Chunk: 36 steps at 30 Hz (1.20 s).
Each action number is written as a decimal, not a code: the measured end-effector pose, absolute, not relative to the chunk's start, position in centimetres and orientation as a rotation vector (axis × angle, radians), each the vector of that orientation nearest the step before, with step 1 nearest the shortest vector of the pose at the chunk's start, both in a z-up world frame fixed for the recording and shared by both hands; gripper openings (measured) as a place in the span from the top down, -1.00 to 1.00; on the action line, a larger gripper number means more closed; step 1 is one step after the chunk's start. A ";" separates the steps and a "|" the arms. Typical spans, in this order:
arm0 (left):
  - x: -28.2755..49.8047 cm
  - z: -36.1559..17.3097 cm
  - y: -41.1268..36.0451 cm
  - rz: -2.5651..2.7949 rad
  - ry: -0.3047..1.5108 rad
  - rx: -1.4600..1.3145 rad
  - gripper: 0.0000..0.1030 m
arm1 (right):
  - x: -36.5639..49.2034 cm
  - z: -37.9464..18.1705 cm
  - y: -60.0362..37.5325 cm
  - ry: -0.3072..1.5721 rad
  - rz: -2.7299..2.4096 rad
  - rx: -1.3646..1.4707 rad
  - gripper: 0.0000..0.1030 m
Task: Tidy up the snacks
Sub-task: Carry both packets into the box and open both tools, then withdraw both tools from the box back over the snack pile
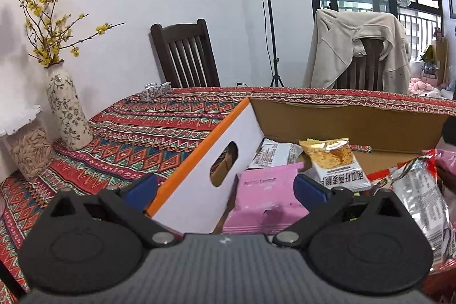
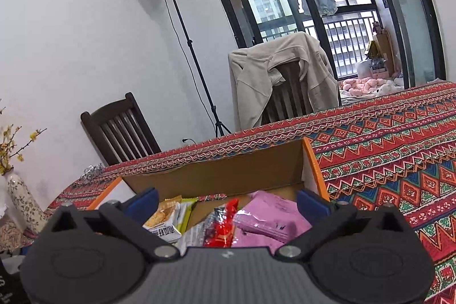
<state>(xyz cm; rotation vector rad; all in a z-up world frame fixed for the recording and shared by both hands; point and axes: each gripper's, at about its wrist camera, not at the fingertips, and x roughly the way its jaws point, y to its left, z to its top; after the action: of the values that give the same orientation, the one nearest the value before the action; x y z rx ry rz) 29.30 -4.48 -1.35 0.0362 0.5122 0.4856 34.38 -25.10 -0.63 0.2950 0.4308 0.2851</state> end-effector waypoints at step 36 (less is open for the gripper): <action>17.2 -1.7 5.9 0.263 0.370 -0.146 -1.00 | 24.7 -0.6 -23.6 0.495 0.233 0.102 -1.00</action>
<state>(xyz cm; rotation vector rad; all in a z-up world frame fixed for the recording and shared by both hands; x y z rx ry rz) 17.17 5.85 -1.67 -0.1462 0.3703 0.2627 24.71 -23.57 -0.59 0.1019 0.4952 0.2326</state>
